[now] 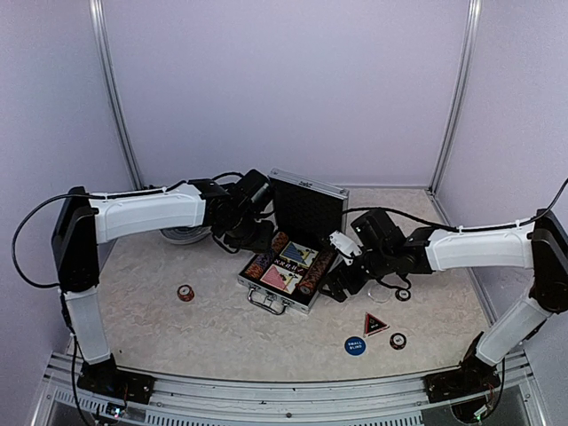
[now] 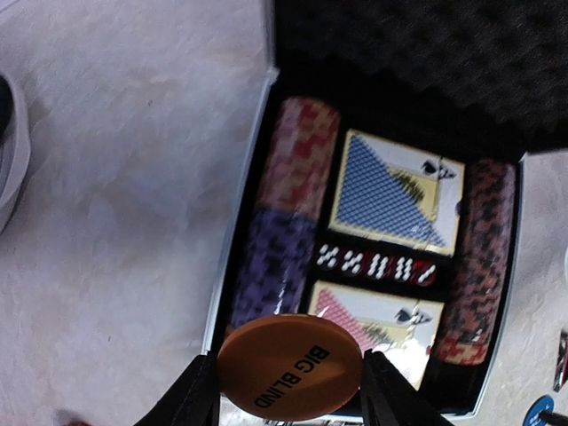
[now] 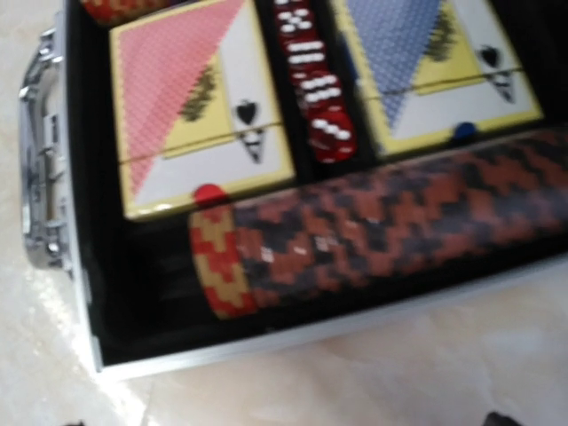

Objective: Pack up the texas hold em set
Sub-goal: Place the big blind button in the poker case.

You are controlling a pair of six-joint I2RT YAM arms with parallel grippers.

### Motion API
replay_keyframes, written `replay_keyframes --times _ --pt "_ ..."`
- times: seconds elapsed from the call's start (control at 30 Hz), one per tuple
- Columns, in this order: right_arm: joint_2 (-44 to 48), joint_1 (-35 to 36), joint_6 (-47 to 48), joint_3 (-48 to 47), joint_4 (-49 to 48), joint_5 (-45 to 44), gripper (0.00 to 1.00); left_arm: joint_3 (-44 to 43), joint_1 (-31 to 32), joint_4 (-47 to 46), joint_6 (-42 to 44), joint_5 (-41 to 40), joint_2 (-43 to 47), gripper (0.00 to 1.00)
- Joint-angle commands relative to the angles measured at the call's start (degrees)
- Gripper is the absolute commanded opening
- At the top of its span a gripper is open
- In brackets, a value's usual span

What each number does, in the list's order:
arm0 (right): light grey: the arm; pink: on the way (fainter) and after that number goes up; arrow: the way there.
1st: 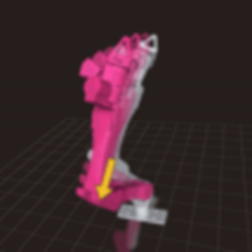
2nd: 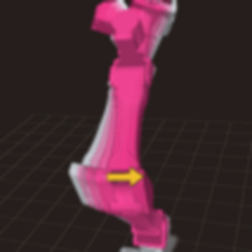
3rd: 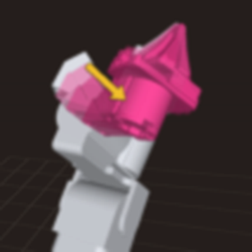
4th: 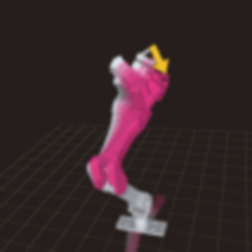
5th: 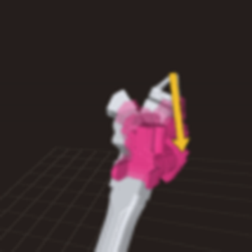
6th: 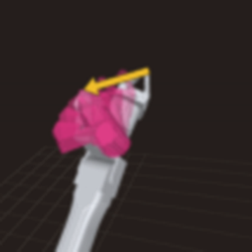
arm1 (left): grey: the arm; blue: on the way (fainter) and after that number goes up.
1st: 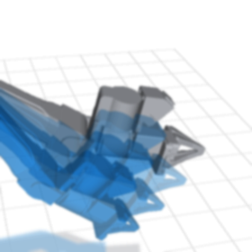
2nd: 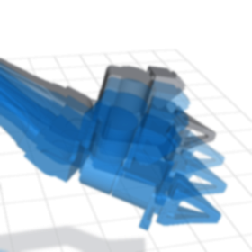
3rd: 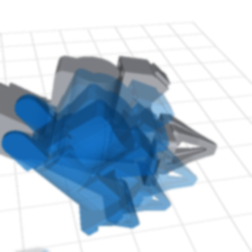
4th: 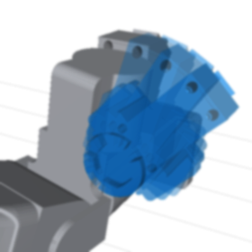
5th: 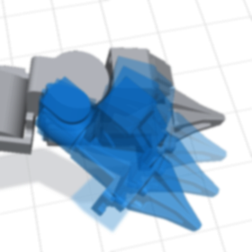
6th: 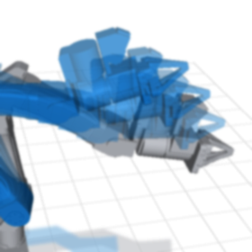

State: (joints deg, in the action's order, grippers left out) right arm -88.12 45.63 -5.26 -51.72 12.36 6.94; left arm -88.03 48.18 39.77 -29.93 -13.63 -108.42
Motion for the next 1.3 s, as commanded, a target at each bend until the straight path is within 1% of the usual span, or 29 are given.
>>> replay_keyframes --times 0.0,0.13,0.33,0.5,0.7,0.9,1.03,1.13,1.27 --pt "3.02 -1.38 -1.45 1.48 2.8 -2.64 0.97 -10.65 -0.09 -0.23 6.42 1.42 -8.03 0.52" --pt "4.55 -2.24 -1.9 2.36 3.54 -2.95 0.97 -17.22 0.02 -0.36 8.32 2.89 -13.45 0.52" --pt "6.29 -2.57 -2.62 3.34 4.54 -3.5 0.97 -22.68 0.24 -0.77 9.82 4.1 -18.98 0.52" --pt "8.05 -2.65 -3.59 4.2 5.99 -4.35 0.97 -25.02 0.36 -1.19 10.57 5.36 -22.84 0.52" --pt "9.64 -2.69 -4.15 4.66 6.62 -4.58 0.97 -24.33 0.68 -2.11 10.66 4.88 -25.02 0.53" --pt "8.95 -2.63 -4.31 4.45 6.66 -3.86 0.97 -23.46 0.55 -2.7 10.77 4.1 -25.11 0.59" --pt "9.0 -2.65 -4.63 4.53 6.71 -3.61 0.97 -22.23 0.6 -3.35 10.7 3.57 -24.36 0.68" --pt "9.1 -2.73 -5.14 4.53 7.5 -4.43 0.97 -21.54 0.87 -3.21 10.6 3.41 -23.5 0.72" --pt "8.62 -4.31 -7.23 4.64 9.13 -6.49 0.97 -17.84 1.87 -4.59 10.26 2.2 -19.94 0.79"
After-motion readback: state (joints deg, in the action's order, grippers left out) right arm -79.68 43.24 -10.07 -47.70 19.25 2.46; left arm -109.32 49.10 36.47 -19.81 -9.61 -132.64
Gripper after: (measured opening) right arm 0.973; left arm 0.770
